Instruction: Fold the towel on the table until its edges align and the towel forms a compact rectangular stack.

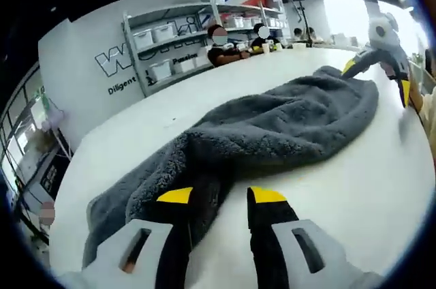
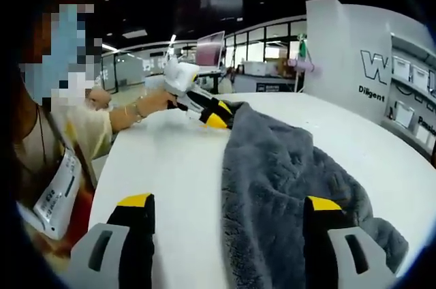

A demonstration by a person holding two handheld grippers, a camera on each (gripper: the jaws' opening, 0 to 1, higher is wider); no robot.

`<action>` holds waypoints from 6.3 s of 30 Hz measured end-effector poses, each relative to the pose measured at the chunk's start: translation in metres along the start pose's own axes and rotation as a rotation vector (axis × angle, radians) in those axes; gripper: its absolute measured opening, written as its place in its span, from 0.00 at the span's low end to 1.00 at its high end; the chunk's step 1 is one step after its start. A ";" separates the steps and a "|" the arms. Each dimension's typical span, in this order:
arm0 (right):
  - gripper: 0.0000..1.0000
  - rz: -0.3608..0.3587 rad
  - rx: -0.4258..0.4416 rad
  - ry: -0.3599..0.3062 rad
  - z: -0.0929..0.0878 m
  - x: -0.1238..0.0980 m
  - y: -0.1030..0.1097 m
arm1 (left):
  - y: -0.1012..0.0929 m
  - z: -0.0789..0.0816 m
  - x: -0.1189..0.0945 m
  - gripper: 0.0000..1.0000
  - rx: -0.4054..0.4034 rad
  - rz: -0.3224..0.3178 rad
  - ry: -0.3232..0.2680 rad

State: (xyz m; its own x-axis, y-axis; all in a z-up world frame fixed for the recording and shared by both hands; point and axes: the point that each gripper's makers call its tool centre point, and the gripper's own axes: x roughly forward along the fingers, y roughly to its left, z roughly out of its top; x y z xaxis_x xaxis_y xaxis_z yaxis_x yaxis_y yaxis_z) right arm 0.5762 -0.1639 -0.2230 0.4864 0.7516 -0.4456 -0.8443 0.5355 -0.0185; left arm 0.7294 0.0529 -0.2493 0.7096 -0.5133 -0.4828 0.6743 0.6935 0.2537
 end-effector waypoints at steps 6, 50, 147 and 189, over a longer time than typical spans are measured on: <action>0.91 -0.001 -0.002 0.001 0.000 -0.001 -0.001 | 0.002 -0.014 0.008 0.24 0.001 -0.004 0.035; 0.91 -0.004 -0.039 -0.015 0.007 -0.006 0.004 | -0.020 0.058 -0.135 0.02 -0.070 -0.174 -0.112; 0.40 0.147 -0.189 0.032 -0.004 0.007 0.041 | -0.090 0.006 -0.118 0.64 0.019 -0.394 -0.081; 0.01 -0.131 -0.181 -0.045 0.001 0.003 -0.031 | -0.090 0.015 -0.059 0.17 -0.069 -0.491 -0.013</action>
State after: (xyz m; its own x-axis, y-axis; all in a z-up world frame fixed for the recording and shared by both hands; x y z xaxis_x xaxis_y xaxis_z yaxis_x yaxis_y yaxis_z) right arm 0.6044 -0.1782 -0.2225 0.6004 0.6991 -0.3883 -0.7981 0.5548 -0.2351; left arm 0.6299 0.0131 -0.2310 0.3145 -0.7935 -0.5210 0.9147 0.4001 -0.0573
